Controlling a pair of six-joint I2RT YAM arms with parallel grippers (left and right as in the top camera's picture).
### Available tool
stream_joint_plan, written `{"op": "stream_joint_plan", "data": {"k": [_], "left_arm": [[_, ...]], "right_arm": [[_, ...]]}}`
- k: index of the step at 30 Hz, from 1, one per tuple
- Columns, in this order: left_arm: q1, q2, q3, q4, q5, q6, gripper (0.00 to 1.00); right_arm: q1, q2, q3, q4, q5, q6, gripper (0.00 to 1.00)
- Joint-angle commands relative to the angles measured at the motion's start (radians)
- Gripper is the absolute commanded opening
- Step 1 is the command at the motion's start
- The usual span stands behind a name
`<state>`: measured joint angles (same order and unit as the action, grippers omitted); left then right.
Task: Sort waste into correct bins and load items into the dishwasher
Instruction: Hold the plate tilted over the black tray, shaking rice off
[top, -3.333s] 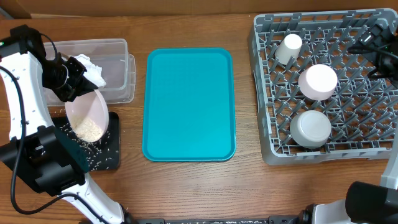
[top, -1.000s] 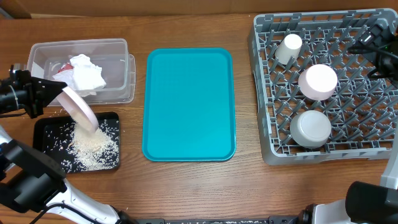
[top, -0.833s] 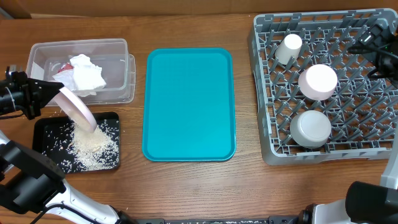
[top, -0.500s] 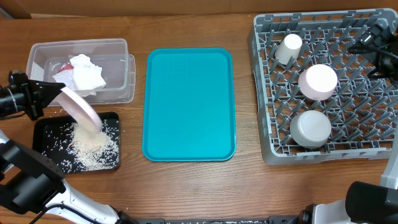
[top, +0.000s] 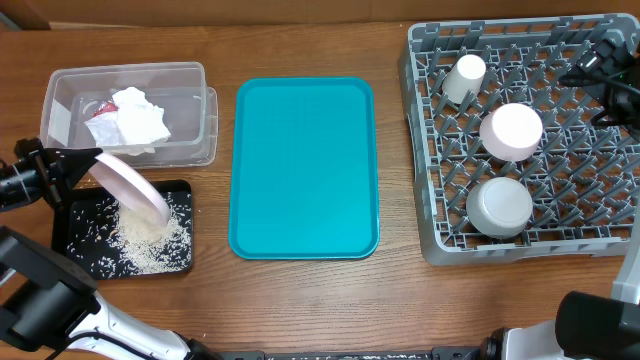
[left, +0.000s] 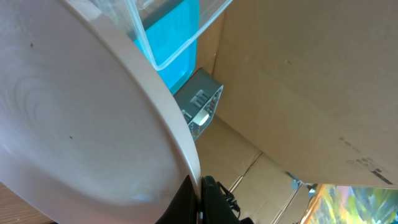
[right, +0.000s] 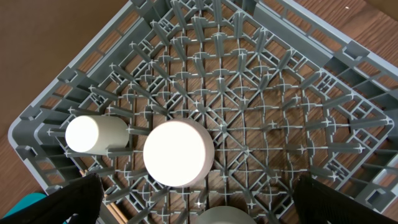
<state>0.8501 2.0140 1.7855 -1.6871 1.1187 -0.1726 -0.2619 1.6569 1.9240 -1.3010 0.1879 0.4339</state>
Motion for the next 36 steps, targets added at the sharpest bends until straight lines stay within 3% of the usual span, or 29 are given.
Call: {"op": "stream_joint_plan", "data": {"k": [1, 11, 16, 18, 36], "left_arm": [[0.008, -0.006, -0.005, 0.003, 0.028, 0.031, 0.04], [0.077, -0.006, -0.006, 0.035, 0.003, 0.035, 0.04], [0.105, -0.006, -0.006, 0.007, -0.011, 0.174, 0.04], [0.112, -0.005, -0.007, 0.021, -0.034, 0.169, 0.04], [0.118, -0.004, -0.02, -0.002, 0.079, 0.274, 0.04]], "right_arm": [[-0.002, -0.003, 0.008, 0.005, 0.01, 0.005, 1.0], [-0.002, -0.003, 0.008, 0.005, 0.01, 0.005, 1.0], [-0.002, -0.003, 0.008, 0.005, 0.01, 0.005, 1.0], [-0.002, -0.003, 0.008, 0.005, 0.01, 0.005, 1.0], [-0.002, -0.003, 0.008, 0.005, 0.01, 0.005, 1.0]]}}
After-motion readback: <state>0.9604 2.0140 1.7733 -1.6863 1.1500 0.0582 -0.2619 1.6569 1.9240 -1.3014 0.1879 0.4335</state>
